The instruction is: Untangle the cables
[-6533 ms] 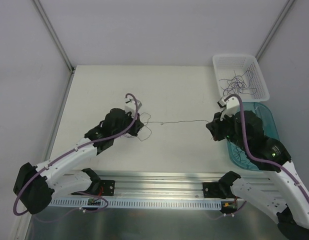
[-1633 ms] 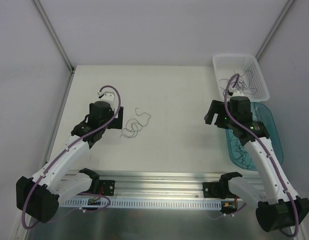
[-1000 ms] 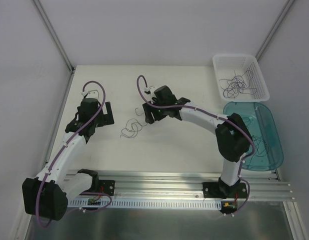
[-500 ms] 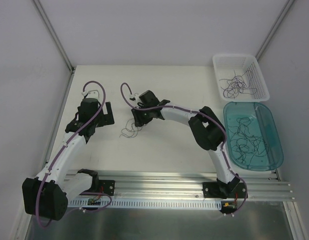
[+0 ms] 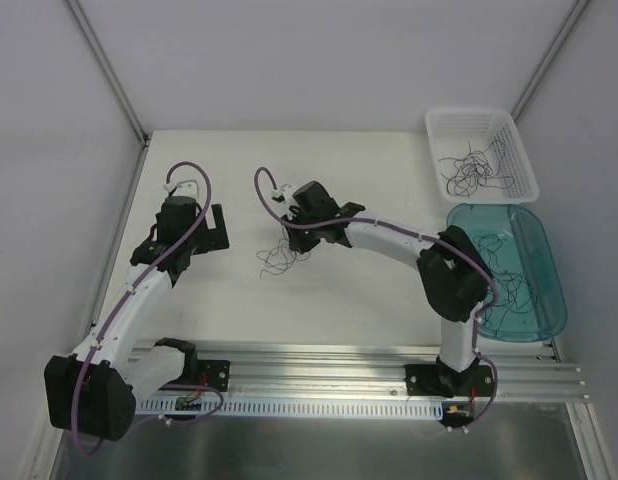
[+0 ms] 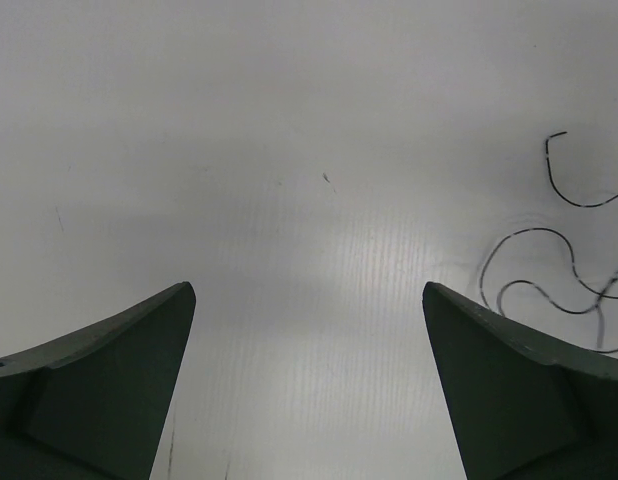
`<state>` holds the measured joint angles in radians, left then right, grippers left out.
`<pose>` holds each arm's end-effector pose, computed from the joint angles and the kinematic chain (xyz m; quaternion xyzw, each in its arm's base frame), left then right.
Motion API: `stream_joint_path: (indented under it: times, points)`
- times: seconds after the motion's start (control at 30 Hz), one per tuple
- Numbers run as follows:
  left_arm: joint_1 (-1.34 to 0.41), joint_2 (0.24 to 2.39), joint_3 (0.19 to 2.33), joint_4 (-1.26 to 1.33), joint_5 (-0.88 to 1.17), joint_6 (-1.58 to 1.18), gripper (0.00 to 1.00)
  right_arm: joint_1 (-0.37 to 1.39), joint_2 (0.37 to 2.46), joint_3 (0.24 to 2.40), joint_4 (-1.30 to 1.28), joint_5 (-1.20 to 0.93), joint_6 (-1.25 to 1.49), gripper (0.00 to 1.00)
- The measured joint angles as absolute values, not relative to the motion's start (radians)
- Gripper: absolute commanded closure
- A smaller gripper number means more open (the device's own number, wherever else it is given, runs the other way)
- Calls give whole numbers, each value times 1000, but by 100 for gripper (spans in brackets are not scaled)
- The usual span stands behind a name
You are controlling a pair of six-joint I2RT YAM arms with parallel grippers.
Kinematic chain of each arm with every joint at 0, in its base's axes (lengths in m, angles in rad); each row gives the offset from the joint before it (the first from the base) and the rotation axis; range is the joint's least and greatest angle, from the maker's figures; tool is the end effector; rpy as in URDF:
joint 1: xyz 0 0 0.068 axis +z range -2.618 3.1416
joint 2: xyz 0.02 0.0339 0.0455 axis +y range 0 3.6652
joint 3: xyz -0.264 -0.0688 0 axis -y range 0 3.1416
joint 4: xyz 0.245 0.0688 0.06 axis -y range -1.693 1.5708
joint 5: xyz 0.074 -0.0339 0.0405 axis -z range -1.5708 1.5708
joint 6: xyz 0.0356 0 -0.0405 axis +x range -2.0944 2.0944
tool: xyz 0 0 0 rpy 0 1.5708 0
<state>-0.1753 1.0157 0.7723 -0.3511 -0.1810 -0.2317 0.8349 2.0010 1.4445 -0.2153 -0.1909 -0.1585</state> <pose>0.2211 -0.0327 0.2760 -0.0672 0.8780 -0.0162 0.4736 0.2957 0.3365 0.1990 -0.4696 0.7886 0.2113 0.3361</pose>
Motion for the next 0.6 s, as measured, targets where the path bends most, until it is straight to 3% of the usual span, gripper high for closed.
stream_joint_path:
  times: [0.37,0.6]
  points:
    - [-175,1015,773,-351,-146,-225,1,835,1327,1248,-308,91,-143,99]
    - [-175,1015,777,-342,30,-207,1,836,1267,1240,-427,181,-91,99]
